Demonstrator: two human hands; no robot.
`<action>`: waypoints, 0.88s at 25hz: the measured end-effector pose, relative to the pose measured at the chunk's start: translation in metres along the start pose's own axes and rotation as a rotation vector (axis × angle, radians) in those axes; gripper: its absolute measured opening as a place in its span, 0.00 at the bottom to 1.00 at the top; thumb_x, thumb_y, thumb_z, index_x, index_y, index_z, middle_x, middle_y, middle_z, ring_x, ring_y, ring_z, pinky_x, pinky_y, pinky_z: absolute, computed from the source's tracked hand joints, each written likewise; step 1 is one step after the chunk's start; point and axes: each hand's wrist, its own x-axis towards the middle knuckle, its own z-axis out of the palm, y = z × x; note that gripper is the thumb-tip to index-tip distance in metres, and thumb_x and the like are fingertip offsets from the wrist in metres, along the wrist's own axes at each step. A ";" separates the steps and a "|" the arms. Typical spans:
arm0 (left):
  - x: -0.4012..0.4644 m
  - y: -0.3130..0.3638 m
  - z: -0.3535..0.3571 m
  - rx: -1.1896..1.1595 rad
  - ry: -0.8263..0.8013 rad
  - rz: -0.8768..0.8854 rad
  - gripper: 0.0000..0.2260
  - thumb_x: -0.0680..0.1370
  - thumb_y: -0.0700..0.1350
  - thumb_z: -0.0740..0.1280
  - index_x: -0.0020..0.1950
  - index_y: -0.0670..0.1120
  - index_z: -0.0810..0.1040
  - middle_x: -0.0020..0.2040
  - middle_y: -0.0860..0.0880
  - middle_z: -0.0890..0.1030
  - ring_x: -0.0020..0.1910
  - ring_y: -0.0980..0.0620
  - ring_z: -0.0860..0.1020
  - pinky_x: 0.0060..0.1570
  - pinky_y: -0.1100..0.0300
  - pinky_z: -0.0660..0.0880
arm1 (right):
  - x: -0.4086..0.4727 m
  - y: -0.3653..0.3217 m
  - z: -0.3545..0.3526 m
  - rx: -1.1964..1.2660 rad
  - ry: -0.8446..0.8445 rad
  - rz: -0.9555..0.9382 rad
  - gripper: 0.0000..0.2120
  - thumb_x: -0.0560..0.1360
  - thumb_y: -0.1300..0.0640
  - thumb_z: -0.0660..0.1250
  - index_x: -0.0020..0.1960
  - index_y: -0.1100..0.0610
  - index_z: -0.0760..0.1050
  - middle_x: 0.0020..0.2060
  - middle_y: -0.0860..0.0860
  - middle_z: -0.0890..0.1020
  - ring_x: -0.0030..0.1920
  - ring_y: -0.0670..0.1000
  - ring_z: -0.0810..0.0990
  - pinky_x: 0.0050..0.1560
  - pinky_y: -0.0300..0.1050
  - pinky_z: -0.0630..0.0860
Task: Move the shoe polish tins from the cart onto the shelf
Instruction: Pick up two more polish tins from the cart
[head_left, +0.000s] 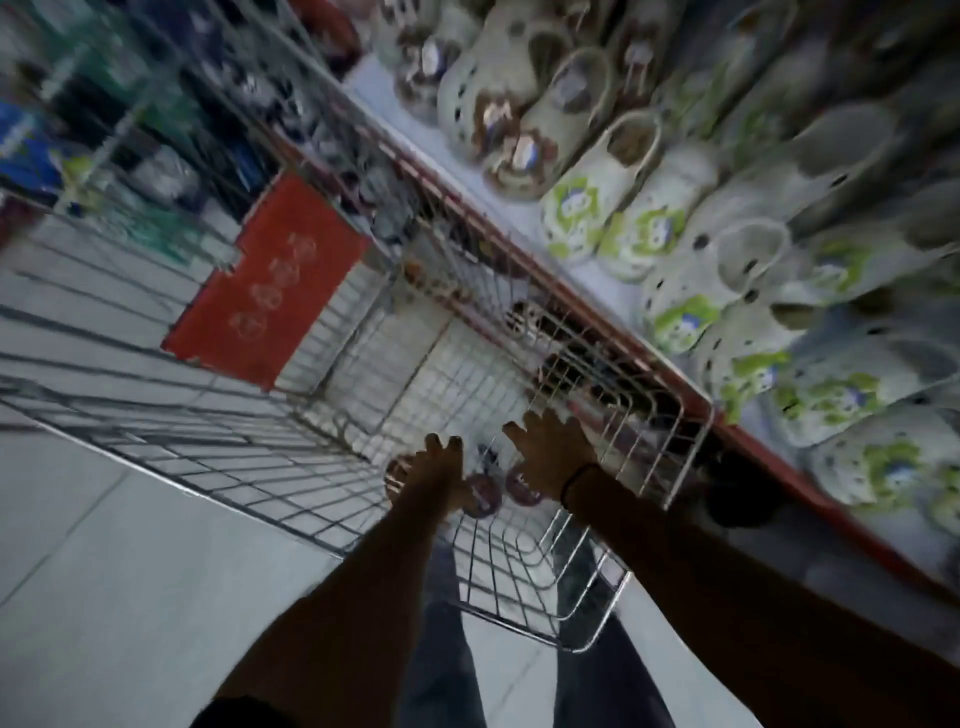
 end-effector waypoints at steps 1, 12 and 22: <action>0.011 0.000 0.025 0.017 -0.068 0.001 0.30 0.77 0.48 0.70 0.76 0.42 0.64 0.73 0.36 0.65 0.69 0.35 0.72 0.67 0.45 0.70 | 0.010 -0.004 0.027 -0.021 -0.087 0.012 0.28 0.79 0.48 0.63 0.77 0.52 0.61 0.72 0.58 0.70 0.71 0.63 0.69 0.67 0.61 0.68; 0.053 0.021 0.061 0.025 0.047 -0.043 0.37 0.71 0.47 0.77 0.75 0.45 0.62 0.66 0.40 0.72 0.64 0.37 0.77 0.57 0.44 0.77 | 0.033 0.000 0.057 -0.009 -0.088 -0.019 0.27 0.76 0.61 0.70 0.72 0.56 0.66 0.72 0.60 0.65 0.68 0.65 0.70 0.58 0.59 0.78; -0.081 0.000 -0.175 -0.496 0.720 0.120 0.31 0.63 0.48 0.80 0.64 0.45 0.78 0.62 0.42 0.78 0.57 0.41 0.80 0.53 0.55 0.78 | -0.035 -0.009 -0.209 0.324 0.542 -0.100 0.32 0.68 0.50 0.78 0.67 0.58 0.73 0.56 0.62 0.79 0.55 0.64 0.80 0.51 0.53 0.77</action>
